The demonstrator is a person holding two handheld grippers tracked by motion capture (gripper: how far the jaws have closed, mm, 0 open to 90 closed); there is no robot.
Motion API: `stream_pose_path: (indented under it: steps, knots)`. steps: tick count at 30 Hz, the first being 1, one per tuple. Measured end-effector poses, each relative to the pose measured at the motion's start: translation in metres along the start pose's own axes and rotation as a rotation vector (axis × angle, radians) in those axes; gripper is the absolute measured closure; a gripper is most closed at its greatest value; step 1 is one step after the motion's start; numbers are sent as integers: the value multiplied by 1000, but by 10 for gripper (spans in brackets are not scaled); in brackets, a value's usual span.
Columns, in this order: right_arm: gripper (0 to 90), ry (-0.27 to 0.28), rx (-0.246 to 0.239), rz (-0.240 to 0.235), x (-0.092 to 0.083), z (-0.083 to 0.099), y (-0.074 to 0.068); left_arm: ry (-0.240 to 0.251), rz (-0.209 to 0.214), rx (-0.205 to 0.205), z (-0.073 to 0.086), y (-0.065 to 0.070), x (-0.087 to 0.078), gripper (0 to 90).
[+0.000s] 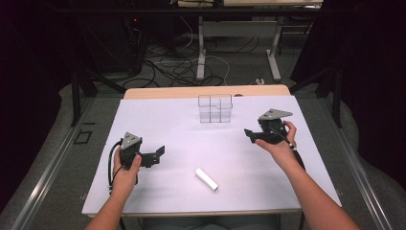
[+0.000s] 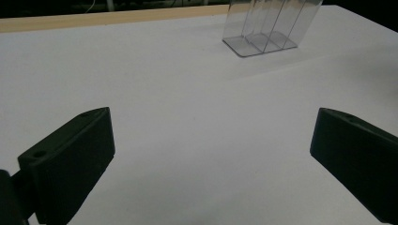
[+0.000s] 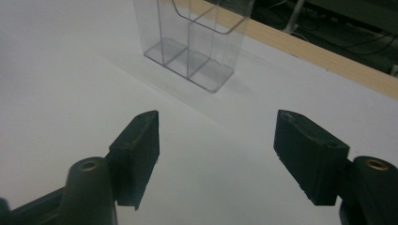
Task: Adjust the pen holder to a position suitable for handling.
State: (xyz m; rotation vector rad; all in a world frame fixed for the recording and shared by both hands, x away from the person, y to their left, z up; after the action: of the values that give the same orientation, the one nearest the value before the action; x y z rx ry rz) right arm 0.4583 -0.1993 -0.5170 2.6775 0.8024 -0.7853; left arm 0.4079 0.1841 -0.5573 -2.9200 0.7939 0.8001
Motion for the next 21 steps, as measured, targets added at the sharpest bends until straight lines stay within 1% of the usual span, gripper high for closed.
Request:
stream_pose_path:
  steps: [2,4,5,6,8,9,10,11,12,13,14,15,16,17,18,19,20,21]
  knots:
    - [366,3,-38,-11,2,-8,-2,-4,-5,-5,1,-1,0,1]
    - [405,-7,-62,-33,3,-15,-4,-5,-7,-2,1,-2,-1,1]
    - [405,-7,-62,-33,3,-15,-4,-3,-7,-7,1,-3,-1,1]
    - [443,-8,-97,-55,6,-22,-7,0,-10,-12,1,-4,-2,1]
    - [449,-20,-124,-71,8,-27,-9,2,-12,-13,2,-5,-3,1]
    - [449,-20,-124,-71,8,-27,-9,2,-12,-13,2,-5,-3,1]
    - [464,-34,-176,-65,12,-33,-11,1,-14,-16,2,-5,-3,1]
    - [464,-34,-176,-65,12,-33,-11,1,-14,-16,2,-5,-3,1]
    - [467,-52,-211,-62,15,-37,-12,-1,-14,-18,2,-6,-3,1]
    - [470,-65,-221,-65,16,-38,-13,0,-15,-19,2,-6,-4,1]
    - [471,-69,-235,-56,18,-41,-14,4,-16,-22,3,-7,-4,1]
    - [471,-86,-247,-62,18,-42,-15,2,-18,-23,3,-7,-4,1]
    - [471,-78,-257,-54,20,-45,-16,5,-19,-26,3,-8,-4,1]
    - [470,-94,-276,-57,22,-48,-16,4,-20,-27,3,-8,-4,1]
    - [471,-97,-279,-51,23,-50,-17,3,-20,-27,3,-9,-4,1]
    - [470,-99,-297,-44,25,-53,-17,0,-20,-29,3,-10,-5,1]
    - [470,-99,-297,-44,25,-53,-17,0,-20,-29,3,-10,-5,1]
    - [469,-105,-333,-36,29,-58,-18,0,-23,-34,3,-10,-5,1]
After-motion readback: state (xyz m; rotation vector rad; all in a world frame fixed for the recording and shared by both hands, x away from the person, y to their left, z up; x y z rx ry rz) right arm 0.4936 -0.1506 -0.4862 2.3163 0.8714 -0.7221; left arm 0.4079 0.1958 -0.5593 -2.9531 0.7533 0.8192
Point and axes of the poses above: each handheld gripper's, and its own axes: x roughly forward along the jaws, z roughly out of its underside, y roughly to its right, the point moved 7 cm from there along x, roughly forward along the jaws, and after that the axes turned 1 degree about x, right-handed, at the moved point
